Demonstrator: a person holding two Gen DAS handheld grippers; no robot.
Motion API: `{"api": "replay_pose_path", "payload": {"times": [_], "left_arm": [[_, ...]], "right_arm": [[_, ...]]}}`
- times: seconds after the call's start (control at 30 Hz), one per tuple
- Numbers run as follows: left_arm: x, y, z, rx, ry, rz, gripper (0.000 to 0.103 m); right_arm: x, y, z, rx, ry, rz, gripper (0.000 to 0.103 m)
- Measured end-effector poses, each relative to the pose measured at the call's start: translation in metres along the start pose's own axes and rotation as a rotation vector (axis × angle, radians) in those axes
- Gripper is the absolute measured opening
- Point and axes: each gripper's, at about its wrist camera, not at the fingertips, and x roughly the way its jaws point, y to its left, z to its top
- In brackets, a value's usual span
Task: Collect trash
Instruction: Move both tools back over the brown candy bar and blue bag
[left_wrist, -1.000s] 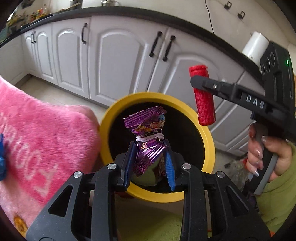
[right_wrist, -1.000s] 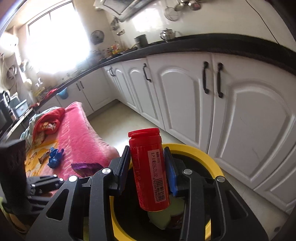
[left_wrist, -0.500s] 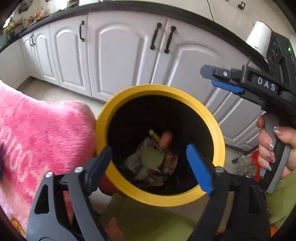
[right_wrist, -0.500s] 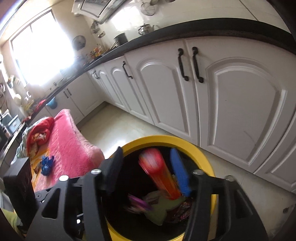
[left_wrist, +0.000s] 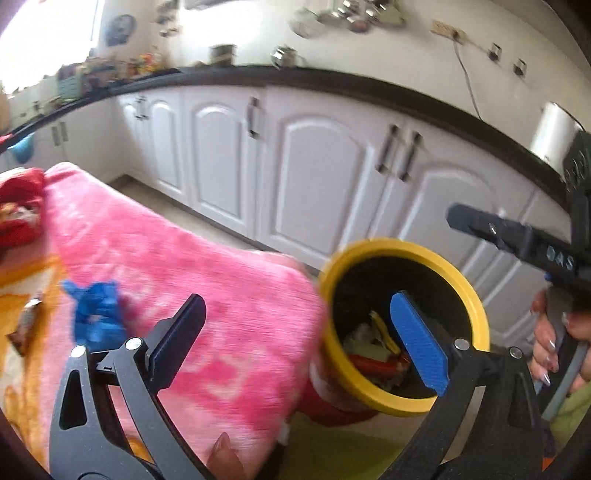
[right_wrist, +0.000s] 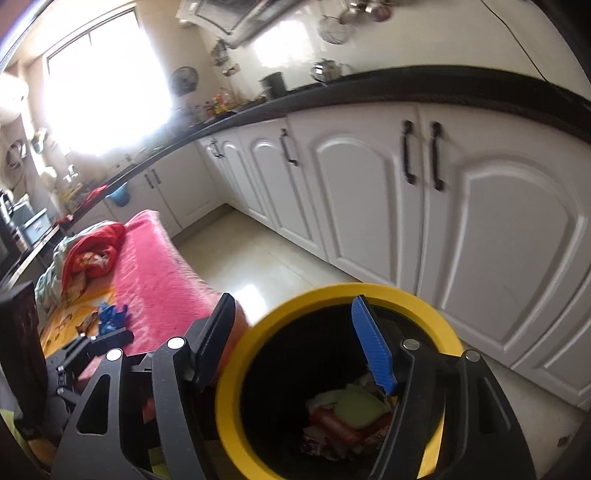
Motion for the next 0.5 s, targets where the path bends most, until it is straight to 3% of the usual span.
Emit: {"api": "replay_pose_path", "payload": {"times": [0.5], "left_arm": [[-0.051, 0.112, -0.008, -0.197, -0.119, 0.224, 0.092]], "right_arm": [[0.025, 0.100, -0.001, -0.155, 0.050, 0.119, 0.067]]}}
